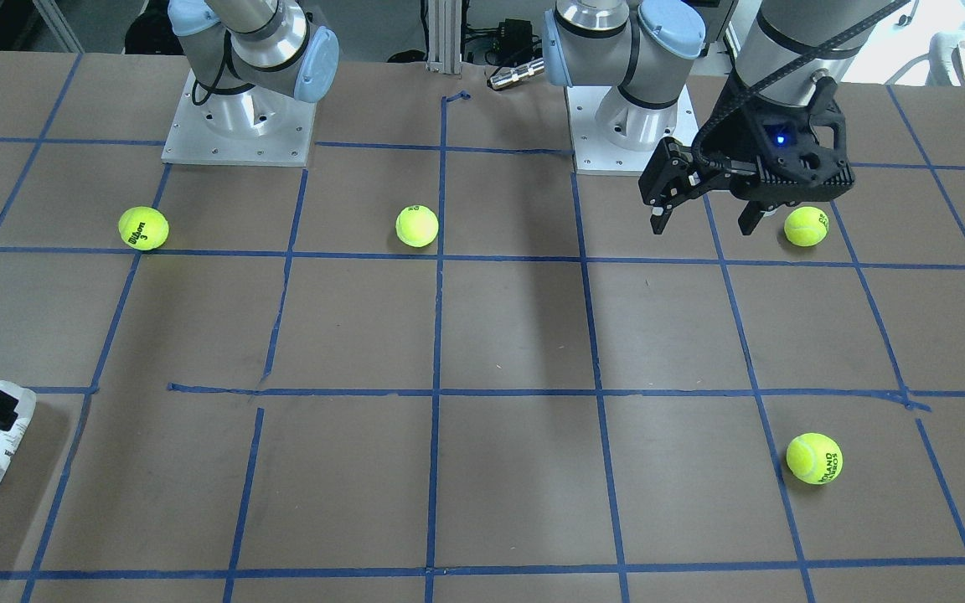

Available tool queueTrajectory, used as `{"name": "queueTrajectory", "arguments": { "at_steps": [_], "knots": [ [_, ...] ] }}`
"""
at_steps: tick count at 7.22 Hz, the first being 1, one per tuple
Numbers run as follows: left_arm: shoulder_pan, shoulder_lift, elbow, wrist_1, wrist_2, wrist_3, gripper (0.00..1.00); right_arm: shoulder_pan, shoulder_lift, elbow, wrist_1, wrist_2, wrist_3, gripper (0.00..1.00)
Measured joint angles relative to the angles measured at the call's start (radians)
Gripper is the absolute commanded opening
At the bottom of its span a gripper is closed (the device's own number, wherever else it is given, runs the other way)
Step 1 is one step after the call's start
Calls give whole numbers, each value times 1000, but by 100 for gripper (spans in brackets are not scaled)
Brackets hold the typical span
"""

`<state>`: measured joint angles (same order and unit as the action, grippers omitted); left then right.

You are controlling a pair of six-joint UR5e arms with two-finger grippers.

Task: Lift up tennis ball bucket
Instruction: 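Move the right gripper down around the upright Wilson ball can, then close the right gripper on the can and lift it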

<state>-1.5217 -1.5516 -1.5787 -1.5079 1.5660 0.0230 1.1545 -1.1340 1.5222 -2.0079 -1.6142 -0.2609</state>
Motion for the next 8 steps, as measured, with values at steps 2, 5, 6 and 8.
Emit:
{"name": "queueTrajectory", "arguments": {
  "at_steps": [2, 5, 6, 8],
  "knots": [
    [0, 0, 0, -1, 1, 0, 100, -30, 73, -1, -102, 0, -68, 100],
    [0, 1, 1, -4, 2, 0, 100, -56, 154, -2, -165, 2, -91, 100],
    [-1, 1, 3, -6, 17, 0, 100, -58, 178, -2, -177, 0, -97, 100],
    [-2, 4, 11, -13, 62, 1, 100, -59, 215, -3, -196, -7, -110, 85]
  ]
}}
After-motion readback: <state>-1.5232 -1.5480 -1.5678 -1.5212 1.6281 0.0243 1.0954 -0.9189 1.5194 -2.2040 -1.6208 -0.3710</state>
